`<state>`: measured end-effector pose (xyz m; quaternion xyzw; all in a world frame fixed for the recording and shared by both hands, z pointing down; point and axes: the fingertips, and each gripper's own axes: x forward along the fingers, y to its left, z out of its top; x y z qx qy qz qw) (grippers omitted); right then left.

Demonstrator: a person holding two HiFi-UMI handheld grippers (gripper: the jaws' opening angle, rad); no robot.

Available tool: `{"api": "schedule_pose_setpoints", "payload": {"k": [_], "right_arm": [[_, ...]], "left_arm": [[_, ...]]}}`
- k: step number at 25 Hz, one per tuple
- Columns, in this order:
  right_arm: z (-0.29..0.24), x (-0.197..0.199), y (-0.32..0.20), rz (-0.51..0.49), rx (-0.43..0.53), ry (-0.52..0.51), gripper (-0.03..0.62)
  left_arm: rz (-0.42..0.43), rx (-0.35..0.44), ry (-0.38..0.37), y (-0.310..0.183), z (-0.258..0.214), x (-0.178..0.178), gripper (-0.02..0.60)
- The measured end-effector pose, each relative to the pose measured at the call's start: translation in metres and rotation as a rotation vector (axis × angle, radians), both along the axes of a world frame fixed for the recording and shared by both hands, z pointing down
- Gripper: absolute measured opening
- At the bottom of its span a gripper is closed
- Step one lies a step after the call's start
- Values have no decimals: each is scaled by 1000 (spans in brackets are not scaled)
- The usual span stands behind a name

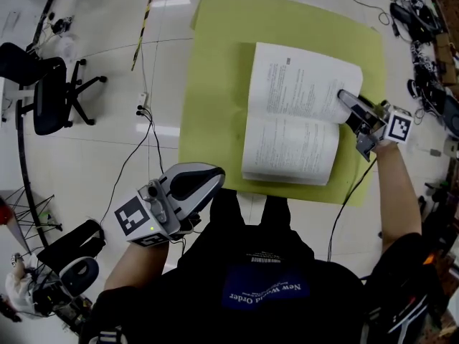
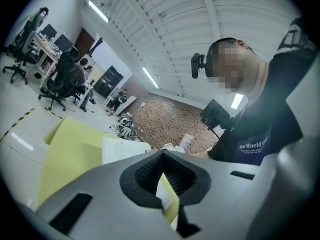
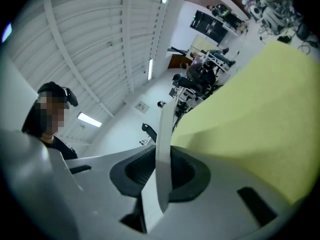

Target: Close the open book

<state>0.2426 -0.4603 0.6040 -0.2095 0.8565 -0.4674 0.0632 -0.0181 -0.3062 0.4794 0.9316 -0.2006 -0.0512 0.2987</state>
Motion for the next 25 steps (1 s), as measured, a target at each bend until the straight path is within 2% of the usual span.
{"api": "schedule_pose_setpoints", "payload": {"k": [4, 8, 18, 22, 25], "right_arm": [[-11, -1, 21, -28, 129, 76, 52], [-19, -2, 42, -71, 190, 135, 52], [-20, -27, 104, -296, 396, 406, 61], [-1, -31, 144, -467, 491, 574, 81], [35, -39, 185, -741, 583, 835, 114]], "left_arm": [[-2, -8, 11, 8, -4, 3, 5], [9, 1, 4, 16, -6, 7, 5], [41, 27, -19, 31, -5, 5, 5], [37, 33, -14, 32, -6, 8, 5], [37, 35, -11, 28, -7, 5, 5]]}}
